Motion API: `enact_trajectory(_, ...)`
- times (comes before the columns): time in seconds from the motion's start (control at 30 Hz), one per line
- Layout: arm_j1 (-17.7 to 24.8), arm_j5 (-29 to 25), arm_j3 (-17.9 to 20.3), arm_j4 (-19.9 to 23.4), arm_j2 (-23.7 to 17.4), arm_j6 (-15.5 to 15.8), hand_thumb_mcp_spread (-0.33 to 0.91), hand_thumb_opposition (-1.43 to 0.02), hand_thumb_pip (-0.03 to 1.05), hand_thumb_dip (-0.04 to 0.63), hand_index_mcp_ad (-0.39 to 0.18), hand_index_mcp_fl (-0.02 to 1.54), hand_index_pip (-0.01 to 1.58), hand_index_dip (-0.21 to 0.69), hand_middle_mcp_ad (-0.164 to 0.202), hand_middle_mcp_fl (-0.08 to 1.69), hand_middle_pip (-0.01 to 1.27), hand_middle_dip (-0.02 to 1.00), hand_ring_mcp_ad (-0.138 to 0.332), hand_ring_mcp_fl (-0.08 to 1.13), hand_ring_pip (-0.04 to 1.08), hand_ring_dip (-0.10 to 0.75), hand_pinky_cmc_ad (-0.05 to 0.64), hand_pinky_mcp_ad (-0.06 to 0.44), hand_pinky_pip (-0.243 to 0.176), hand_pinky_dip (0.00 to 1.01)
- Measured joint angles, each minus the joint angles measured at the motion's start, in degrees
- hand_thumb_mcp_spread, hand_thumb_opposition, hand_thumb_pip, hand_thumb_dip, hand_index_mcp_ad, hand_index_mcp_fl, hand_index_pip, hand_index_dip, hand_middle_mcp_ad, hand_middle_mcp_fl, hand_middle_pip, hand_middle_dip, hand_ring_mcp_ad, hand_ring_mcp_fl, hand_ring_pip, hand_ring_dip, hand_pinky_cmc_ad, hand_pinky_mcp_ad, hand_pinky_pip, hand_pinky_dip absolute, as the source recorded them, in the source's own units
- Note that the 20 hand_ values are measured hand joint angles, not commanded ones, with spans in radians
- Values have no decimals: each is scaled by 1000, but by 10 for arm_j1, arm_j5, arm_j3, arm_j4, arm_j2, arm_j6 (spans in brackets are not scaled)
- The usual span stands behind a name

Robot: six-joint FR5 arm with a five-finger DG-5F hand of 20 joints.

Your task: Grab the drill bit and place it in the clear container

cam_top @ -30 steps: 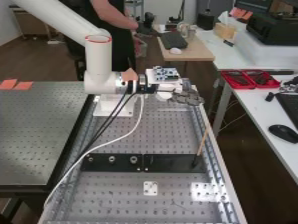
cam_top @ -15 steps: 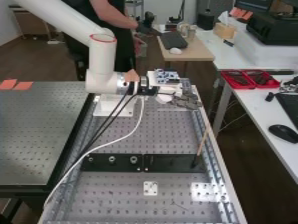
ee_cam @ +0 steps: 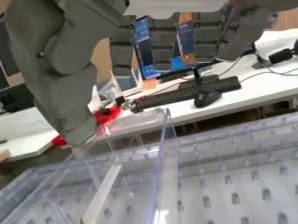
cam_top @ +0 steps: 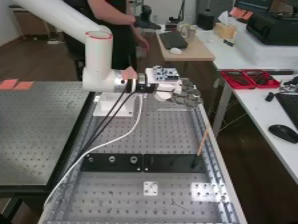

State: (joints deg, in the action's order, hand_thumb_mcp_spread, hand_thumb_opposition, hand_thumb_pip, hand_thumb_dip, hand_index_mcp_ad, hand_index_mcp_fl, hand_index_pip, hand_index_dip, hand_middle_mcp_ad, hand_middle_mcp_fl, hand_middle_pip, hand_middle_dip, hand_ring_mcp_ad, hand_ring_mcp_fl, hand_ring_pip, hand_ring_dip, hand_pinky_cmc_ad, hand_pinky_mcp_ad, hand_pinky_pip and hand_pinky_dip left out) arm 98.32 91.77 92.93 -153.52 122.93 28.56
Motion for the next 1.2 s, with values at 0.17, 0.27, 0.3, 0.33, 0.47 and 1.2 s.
enact_trajectory(0.17,0,2,20,11,-39,4,337,-803,634,239,-138,68,370,51,86,75,122,161,239,26,89,-51,227,188,-119,244)
enact_trajectory(0.27,-1,2,35,16,-70,8,300,-803,630,239,-134,75,340,63,86,75,120,157,239,24,89,-51,227,188,-119,278)
enact_trajectory(0.3,-1,1,41,17,-83,10,304,-806,620,232,-134,73,326,63,86,75,120,157,239,24,89,-51,227,188,-119,278)
enact_trajectory(0.33,-2,0,47,17,-95,11,300,-785,613,220,-134,70,312,63,86,77,120,157,239,24,89,-51,227,188,-119,291)
enact_trajectory(0.47,-5,-11,64,15,-132,14,295,-778,590,222,-129,70,264,87,86,77,120,157,239,24,89,-51,227,188,-119,309)
enact_trajectory(1.2,-28,-24,85,-18,-188,23,290,-775,569,204,-127,86,133,138,82,75,119,157,239,24,89,-51,227,188,-120,321)
